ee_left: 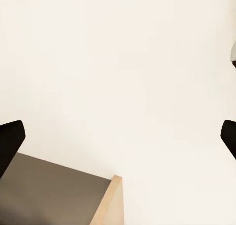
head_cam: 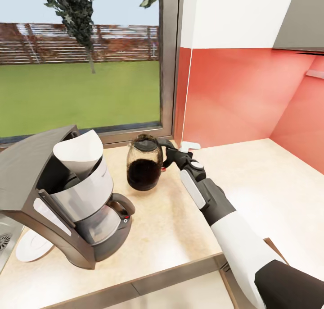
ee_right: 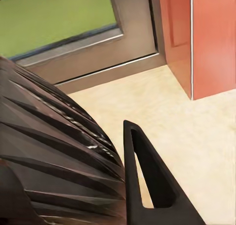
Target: Set up a coffee station on the kitchen countertop: keep the coffee maker on the countertop, move the bottle of coffee from the kitchen shelf to the counter next to the coffee maker, place a paper coffee filter on top of the coffee maker, put the saucer next to the coffee maker with the coffee cup on the saucer, and place the electric kettle next to the coffee maker.
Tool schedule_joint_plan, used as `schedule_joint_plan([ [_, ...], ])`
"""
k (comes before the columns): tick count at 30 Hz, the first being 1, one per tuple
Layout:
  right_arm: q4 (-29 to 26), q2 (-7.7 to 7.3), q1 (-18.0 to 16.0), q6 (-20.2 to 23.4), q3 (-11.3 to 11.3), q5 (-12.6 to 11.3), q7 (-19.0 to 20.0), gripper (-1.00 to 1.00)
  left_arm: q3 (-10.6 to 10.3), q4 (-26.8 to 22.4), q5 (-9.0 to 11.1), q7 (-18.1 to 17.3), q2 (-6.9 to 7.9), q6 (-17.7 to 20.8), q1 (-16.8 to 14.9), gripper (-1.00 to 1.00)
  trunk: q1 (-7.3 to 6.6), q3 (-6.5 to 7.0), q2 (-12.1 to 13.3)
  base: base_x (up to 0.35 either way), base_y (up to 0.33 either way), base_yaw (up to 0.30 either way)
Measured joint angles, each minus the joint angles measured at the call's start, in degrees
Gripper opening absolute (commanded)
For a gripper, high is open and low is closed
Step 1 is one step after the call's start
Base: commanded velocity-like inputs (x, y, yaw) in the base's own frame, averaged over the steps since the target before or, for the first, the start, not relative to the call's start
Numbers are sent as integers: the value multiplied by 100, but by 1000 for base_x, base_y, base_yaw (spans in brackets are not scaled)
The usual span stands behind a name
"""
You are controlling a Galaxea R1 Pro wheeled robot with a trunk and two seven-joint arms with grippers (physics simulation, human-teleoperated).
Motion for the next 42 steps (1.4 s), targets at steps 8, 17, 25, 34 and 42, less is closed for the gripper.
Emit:
schedule_joint_plan([
  [8,25,3,2,3,312,-62,-3,-100,8,0,-1,0,0,0,1,100,0,0,0,0,0,0],
  [17,47,0,158,5,664,-64,-2,-100,9,-1,-1,0,0,0,4,100,0,-1,1,0,0,0],
  [25,41,0,229,2,688,-36,-3,-100,9,0,-3,0,0,0,4,100,0,0,0,0,0,0],
  [34,37,-5,232,-6,683,-29,-9,-100,9,0,-2,0,7,0,3,100,0,0,0,0,0,0],
  [42,11,-6,234,-7,682,-28,-12,100,9,0,-1,0,8,0,4,100,0,0,0,0,0,0],
])
